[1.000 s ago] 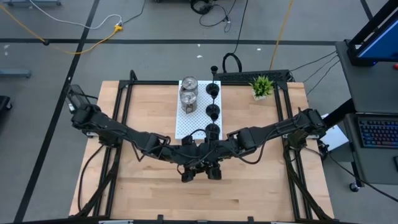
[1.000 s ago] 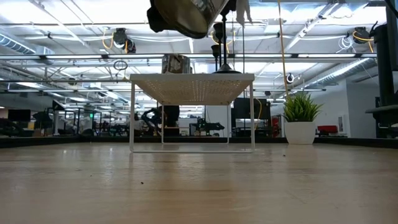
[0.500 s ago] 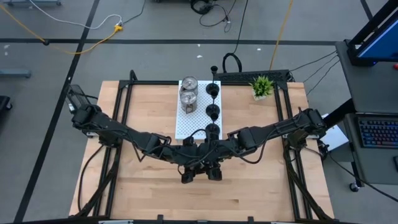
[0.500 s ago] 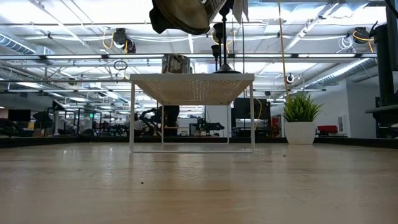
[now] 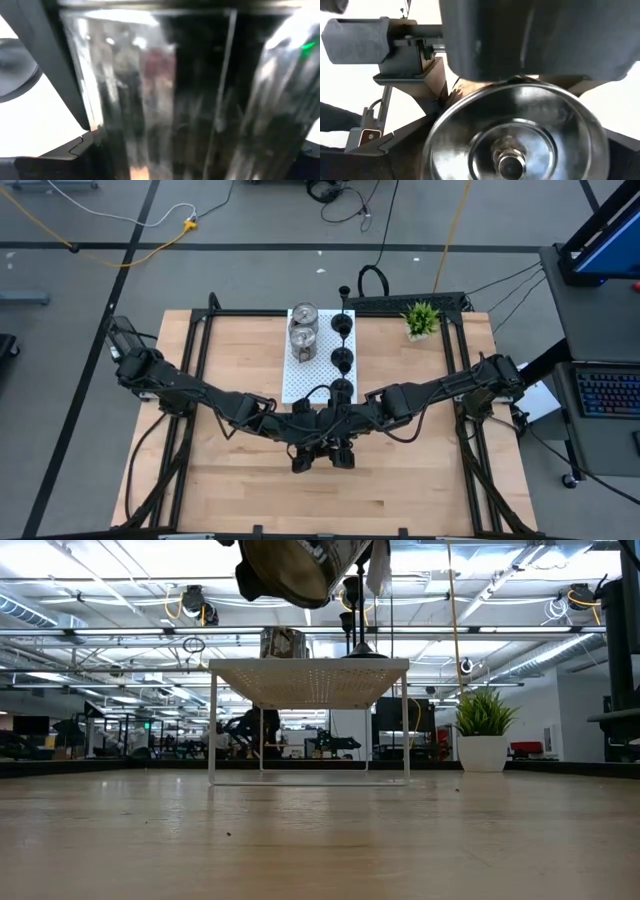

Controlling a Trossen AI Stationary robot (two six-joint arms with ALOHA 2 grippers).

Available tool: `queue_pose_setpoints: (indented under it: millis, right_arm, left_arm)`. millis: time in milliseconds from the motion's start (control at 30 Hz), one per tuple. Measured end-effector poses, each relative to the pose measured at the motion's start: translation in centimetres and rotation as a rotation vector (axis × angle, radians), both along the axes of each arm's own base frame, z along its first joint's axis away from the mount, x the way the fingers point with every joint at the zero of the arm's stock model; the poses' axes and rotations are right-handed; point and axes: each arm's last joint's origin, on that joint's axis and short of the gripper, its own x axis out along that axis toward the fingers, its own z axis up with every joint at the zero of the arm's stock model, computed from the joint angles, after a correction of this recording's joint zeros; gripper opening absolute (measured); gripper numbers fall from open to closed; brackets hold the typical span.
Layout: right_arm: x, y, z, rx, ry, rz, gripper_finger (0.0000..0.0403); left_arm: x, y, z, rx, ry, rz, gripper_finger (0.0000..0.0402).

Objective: Pick & Place candle stick holders
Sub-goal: Put the silver scented candle on the shelf aligned with the other silver scented candles

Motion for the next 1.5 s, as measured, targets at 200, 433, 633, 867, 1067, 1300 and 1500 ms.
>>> queue_pose_setpoints:
  millis: [200, 433, 633, 867, 1067, 1300, 1500]
  right_arm:
    - [-0.1, -0.1, 0.1, -0.014, 0.001, -0.013, 0.0391]
    - [-0.9, -0.5, 0.8, -0.07, -0.001, -0.057, 0.0392]
    - [-2.3, -1.0, 2.6, -0.092, -0.05, -0.09, 0.0393]
    - [-4.0, -0.4, 4.4, -0.082, -0.095, -0.076, 0.0378]
    - [-5.5, 0.6, 4.8, -0.093, -0.067, -0.034, 0.0279]
    - [-6.7, 1.7, 4.4, -0.092, 0.006, -0.014, 0.0115]
    - [-8.4, 1.7, 5.0, -0.115, 0.039, 0.009, 0.0008]
  left_arm:
    - [-0.2, 0.1, -0.1, 0.0, 0.022, 0.029, 0.0352]
    - [-0.7, -0.1, -0.3, 0.008, 0.065, 0.082, 0.0352]
    - [-1.1, -0.6, -0.4, 0.017, 0.066, 0.131, 0.0352]
    - [-1.3, -1.0, -0.3, 0.012, 0.054, 0.185, 0.0352]
    - [-2.1, -0.7, 1.3, 0.014, -0.02, 0.26, 0.0352]
    - [-3.8, 0.5, 3.8, 0.099, -0.123, 0.426, 0.0352]
    - [-4.7, 1.8, 4.8, 0.169, -0.174, 0.577, 0.0352]
